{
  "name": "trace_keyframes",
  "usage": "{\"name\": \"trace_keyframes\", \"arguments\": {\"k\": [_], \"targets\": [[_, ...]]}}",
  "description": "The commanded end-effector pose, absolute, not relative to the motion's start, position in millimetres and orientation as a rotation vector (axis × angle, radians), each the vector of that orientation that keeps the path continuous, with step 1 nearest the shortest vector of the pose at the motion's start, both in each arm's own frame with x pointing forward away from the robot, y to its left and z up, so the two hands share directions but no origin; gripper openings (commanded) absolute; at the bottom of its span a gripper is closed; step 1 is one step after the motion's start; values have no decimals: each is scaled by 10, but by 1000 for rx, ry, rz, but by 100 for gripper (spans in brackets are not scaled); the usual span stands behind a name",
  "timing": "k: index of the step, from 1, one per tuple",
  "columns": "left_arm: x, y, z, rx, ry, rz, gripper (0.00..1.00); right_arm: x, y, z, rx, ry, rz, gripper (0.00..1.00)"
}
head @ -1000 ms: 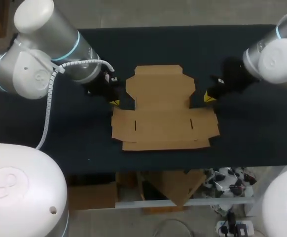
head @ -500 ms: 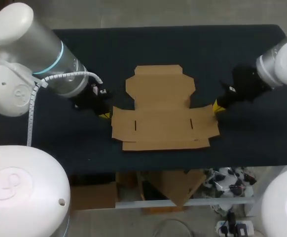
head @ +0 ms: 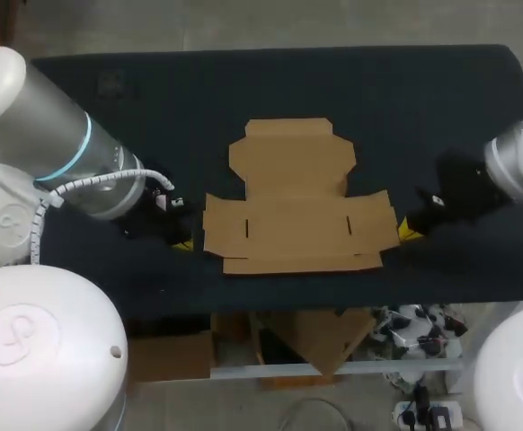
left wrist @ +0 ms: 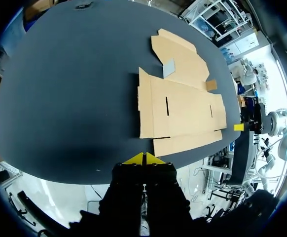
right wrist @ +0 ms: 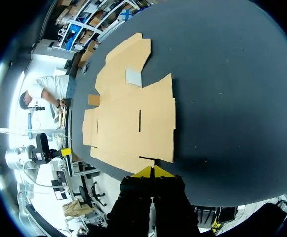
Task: Assemble the packaging by folding the flat box into shape, placing the metal phone stand inside, and closing the box properly
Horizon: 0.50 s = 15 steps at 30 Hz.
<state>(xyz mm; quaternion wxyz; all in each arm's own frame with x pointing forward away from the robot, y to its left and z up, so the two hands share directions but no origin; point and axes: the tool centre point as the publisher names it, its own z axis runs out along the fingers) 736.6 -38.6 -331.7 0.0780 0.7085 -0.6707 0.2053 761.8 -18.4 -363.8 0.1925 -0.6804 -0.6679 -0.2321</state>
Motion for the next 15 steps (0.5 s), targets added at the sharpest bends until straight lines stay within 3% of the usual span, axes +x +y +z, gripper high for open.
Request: {"name": "trace_keyframes", "arguments": {"k": [1, 15], "targets": [[7231, -340, -3359, 2119, -1992, 665, 0, 7433, -237, -3579, -1936, -1882, -697, 0], [7041, -357, -3543, 2064, -1959, 653, 0, 7173, -315, -3758, -1917, -1850, -707, 0]]}}
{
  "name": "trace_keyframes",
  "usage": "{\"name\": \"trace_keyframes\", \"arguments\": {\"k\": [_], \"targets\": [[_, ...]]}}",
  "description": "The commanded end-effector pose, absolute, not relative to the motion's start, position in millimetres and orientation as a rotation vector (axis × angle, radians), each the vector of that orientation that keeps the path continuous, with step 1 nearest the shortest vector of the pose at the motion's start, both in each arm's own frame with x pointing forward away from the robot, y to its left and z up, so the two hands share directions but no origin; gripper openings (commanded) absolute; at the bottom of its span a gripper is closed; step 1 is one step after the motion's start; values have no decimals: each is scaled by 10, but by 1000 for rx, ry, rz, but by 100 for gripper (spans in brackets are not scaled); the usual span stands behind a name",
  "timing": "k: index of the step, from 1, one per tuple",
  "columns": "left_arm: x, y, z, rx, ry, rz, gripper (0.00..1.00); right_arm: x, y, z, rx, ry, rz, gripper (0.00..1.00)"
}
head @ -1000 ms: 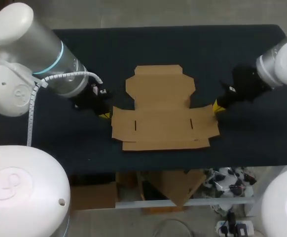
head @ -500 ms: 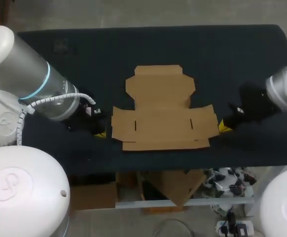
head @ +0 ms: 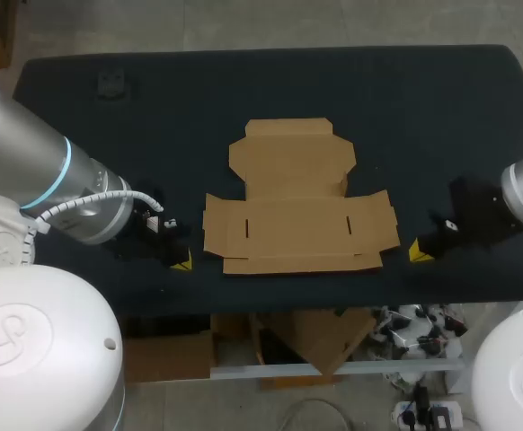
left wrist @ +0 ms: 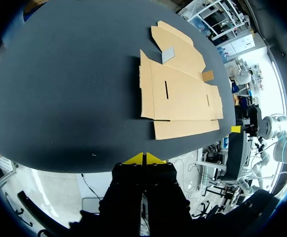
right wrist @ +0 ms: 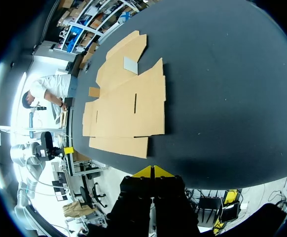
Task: Assemble the packaging by folding the flat box into shape, placing the metal phone stand inside, and closing the box properly
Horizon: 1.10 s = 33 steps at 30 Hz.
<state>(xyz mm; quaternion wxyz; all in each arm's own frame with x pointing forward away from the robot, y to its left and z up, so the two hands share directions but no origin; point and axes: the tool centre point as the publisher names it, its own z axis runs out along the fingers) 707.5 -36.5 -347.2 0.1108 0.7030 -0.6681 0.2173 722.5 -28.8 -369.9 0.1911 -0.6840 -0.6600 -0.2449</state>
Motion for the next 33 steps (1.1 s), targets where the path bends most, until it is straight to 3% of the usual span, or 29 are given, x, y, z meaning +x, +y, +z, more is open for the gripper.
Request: {"name": "trace_keyframes", "arguments": {"k": [1, 33], "targets": [[7031, -354, -3557, 2057, -1958, 654, 0, 7164, -313, -3774, -1916, -1850, -707, 0], [7236, -471, -3926, 1936, -1964, 663, 0, 7286, -40, -4100, -1855, -1850, -774, 0]]}}
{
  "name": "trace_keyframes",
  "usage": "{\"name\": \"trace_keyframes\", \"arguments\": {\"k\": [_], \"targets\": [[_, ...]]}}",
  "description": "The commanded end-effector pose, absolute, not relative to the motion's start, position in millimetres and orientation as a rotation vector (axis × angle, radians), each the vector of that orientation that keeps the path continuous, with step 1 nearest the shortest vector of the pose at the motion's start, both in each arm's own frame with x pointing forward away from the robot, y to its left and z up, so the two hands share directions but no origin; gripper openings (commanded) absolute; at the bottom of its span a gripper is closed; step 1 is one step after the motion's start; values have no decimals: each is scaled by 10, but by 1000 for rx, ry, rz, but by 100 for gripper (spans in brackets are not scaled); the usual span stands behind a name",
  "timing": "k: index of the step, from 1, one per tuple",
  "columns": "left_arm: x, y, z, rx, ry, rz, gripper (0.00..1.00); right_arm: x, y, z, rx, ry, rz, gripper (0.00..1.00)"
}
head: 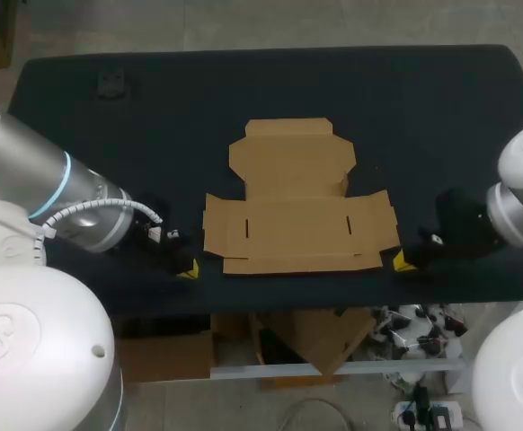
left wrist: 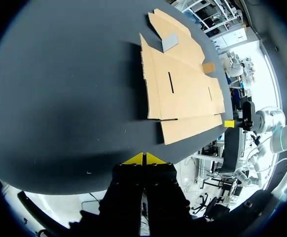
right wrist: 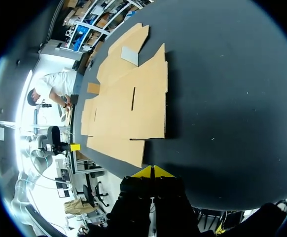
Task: Assemble the packaging by folding the flat box into shape, placing the metal phone stand inside, and closing the box properly
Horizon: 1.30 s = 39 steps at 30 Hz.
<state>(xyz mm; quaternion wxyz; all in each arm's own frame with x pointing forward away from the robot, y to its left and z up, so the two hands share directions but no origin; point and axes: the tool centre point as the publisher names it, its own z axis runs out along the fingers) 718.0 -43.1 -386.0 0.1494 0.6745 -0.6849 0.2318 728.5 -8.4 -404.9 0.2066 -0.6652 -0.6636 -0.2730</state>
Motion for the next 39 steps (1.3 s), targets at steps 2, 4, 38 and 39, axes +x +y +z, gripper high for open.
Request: {"name": "trace_keyframes", "arguments": {"k": [2, 4, 38, 39], "targets": [[7242, -471, -3930, 1933, -1956, 667, 0, 7287, -19, -4098, -1855, -1857, -780, 0], [7248, -469, -3936, 1926, -1948, 666, 0, 7283, 1, -4098, -1857, -1862, -788, 0], [7272, -579, -4073, 1855, -1906, 648, 0, 7315, 77, -4214, -1820, -1860, -875, 0], [7273, -590, -4082, 1848, -1903, 647, 0, 7316, 79, -4216, -1819, -1860, -877, 0]]}}
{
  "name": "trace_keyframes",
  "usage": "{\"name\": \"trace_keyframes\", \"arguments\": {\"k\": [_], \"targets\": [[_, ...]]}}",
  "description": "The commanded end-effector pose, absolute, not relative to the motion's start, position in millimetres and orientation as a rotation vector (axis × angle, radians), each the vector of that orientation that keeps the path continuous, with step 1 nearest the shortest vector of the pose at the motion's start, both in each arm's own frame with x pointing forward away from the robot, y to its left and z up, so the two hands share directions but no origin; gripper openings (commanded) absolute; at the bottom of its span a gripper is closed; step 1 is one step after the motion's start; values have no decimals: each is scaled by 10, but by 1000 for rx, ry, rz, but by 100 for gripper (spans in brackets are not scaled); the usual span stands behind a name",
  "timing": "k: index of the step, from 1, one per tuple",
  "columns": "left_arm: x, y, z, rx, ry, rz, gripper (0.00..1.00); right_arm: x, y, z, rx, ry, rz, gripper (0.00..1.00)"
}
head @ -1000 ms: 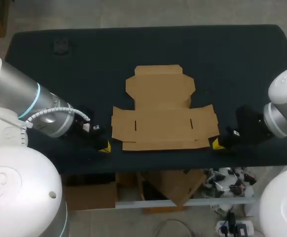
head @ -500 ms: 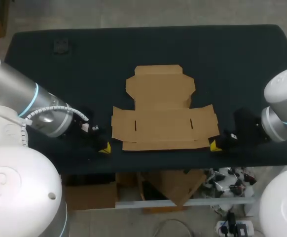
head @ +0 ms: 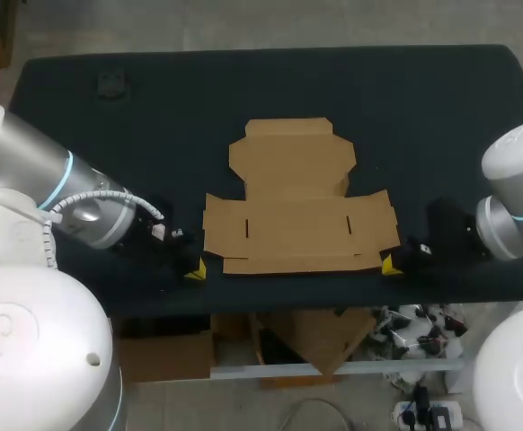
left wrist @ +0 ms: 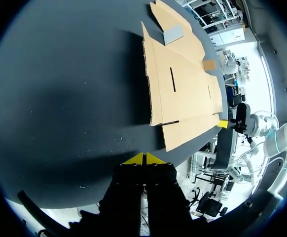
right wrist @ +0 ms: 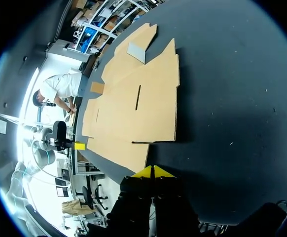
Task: Assemble the packaging by folding the flat box into shape, placing the metal phone stand inside, and closing the box properly
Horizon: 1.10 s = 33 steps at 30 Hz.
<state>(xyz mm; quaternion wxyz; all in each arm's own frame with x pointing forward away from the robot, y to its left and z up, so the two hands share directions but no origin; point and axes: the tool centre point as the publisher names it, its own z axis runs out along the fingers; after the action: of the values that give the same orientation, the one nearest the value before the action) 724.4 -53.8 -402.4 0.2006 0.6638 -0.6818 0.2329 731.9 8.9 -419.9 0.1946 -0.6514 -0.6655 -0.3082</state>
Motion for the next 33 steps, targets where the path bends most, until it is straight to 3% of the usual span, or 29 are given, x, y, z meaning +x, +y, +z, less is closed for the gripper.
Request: {"name": "trace_keyframes", "arguments": {"k": [1, 33], "targets": [[7274, -595, -4088, 1846, -1902, 647, 0, 7317, 80, -4218, -1818, -1859, -878, 0], [7336, -783, -4200, 1771, -1871, 669, 0, 7352, 134, -4224, -1810, -1858, -903, 0]]}}
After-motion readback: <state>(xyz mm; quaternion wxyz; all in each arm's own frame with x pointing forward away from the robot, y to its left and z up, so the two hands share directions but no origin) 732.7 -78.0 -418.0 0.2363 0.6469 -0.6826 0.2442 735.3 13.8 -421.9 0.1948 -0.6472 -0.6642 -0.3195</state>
